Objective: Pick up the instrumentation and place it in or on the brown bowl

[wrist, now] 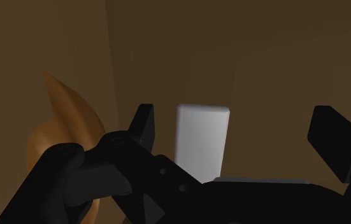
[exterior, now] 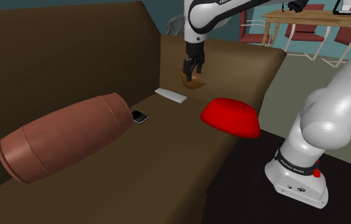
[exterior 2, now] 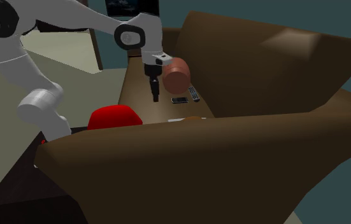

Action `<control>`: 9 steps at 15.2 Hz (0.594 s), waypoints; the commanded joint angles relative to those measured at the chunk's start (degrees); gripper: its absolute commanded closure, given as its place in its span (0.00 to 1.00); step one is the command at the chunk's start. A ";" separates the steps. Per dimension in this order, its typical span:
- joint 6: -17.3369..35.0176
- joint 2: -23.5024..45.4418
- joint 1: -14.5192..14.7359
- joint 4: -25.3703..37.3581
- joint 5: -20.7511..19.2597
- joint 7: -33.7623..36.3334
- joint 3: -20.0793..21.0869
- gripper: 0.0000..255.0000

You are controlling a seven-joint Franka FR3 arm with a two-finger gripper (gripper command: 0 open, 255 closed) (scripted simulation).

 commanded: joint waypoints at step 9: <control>6.90 21.99 -0.17 15.06 1.26 1.43 -0.22 0.00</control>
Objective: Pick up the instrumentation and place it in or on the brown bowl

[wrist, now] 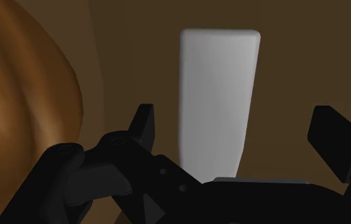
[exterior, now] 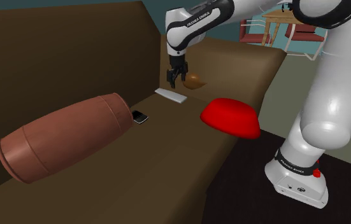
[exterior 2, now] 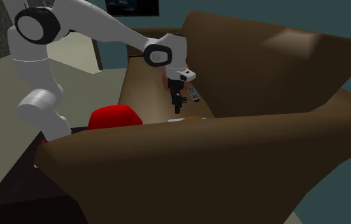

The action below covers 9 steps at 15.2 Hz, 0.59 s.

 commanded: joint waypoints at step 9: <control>3.02 15.78 -0.31 12.76 0.99 0.98 0.06 0.00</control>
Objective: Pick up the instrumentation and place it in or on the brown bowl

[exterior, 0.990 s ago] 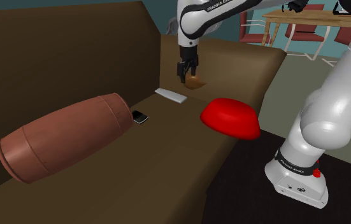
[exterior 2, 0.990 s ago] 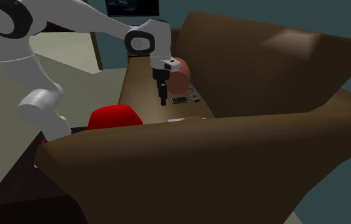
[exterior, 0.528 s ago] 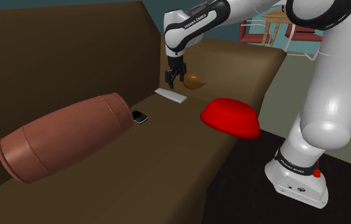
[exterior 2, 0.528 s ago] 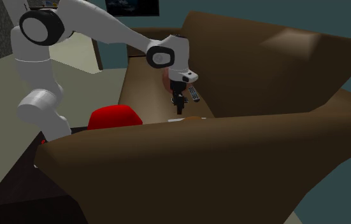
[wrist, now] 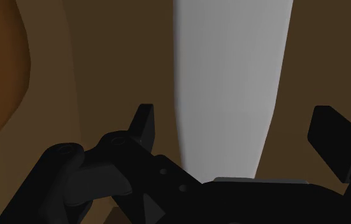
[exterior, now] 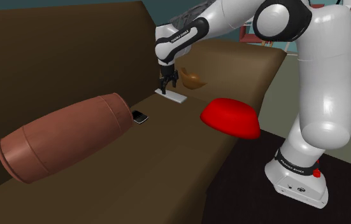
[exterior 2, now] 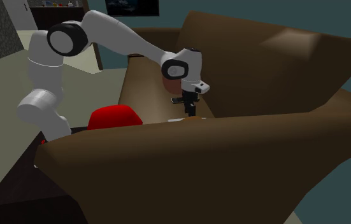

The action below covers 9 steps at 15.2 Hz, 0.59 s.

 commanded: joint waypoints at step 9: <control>3.36 2.25 -0.14 -1.08 0.13 -0.10 0.02 0.00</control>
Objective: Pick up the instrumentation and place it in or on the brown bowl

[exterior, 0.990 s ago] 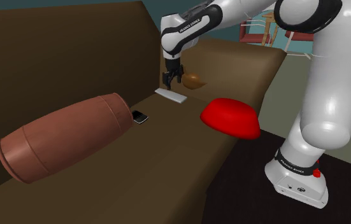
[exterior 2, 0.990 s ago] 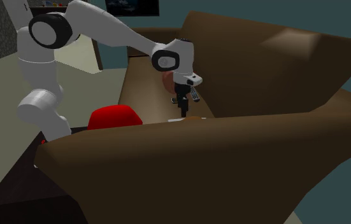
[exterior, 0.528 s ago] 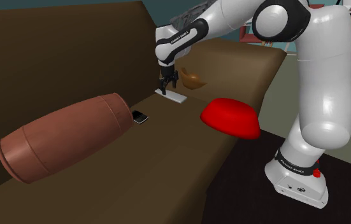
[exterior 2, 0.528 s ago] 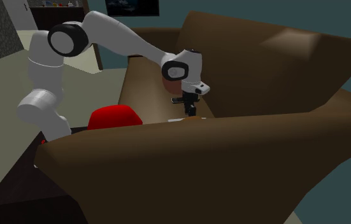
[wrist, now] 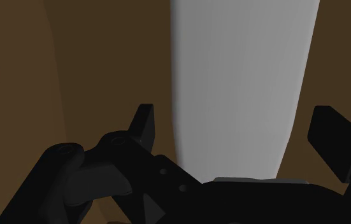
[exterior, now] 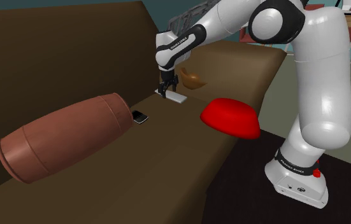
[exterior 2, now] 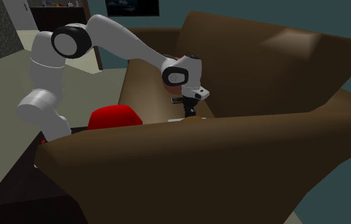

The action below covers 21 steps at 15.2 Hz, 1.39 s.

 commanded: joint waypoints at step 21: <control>-5.02 -2.64 0.06 2.39 -0.13 -0.01 -0.07 1.00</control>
